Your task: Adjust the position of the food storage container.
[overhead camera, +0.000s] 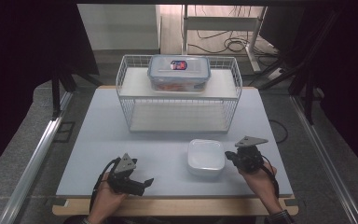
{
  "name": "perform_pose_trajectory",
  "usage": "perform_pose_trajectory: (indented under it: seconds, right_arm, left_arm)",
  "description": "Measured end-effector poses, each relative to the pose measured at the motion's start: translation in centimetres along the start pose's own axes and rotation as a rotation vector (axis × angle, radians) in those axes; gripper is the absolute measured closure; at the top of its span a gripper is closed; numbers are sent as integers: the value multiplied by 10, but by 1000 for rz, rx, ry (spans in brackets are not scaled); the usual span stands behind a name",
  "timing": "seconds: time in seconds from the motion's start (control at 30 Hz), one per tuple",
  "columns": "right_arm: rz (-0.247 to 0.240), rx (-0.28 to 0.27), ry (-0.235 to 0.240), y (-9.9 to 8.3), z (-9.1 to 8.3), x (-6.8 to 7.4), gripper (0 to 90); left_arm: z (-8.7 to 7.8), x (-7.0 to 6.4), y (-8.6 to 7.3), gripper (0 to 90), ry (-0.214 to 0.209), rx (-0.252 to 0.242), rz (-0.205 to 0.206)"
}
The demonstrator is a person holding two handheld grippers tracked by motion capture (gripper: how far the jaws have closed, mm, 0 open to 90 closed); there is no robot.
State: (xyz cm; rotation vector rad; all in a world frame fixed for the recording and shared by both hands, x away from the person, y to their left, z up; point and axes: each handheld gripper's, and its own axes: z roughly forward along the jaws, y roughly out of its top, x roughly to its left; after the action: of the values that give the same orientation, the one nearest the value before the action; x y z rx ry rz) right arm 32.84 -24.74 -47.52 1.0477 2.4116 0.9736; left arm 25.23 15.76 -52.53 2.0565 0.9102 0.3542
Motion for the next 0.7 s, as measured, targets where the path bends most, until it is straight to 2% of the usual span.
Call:
perform_pose_trajectory:
  seconds: [0.13,0.37,0.7]
  right_arm:
    - [-27,-10,18,6,8,12,897]
    - [-35,-28,59,13,19,26,897]
    - [-58,-48,106,22,31,49,897]
  left_arm:
    - [-1,1,0,50,-4,-17,-18]
    - [-2,2,0,49,1,-30,-32]
    - [0,4,-1,60,-42,-33,-38]
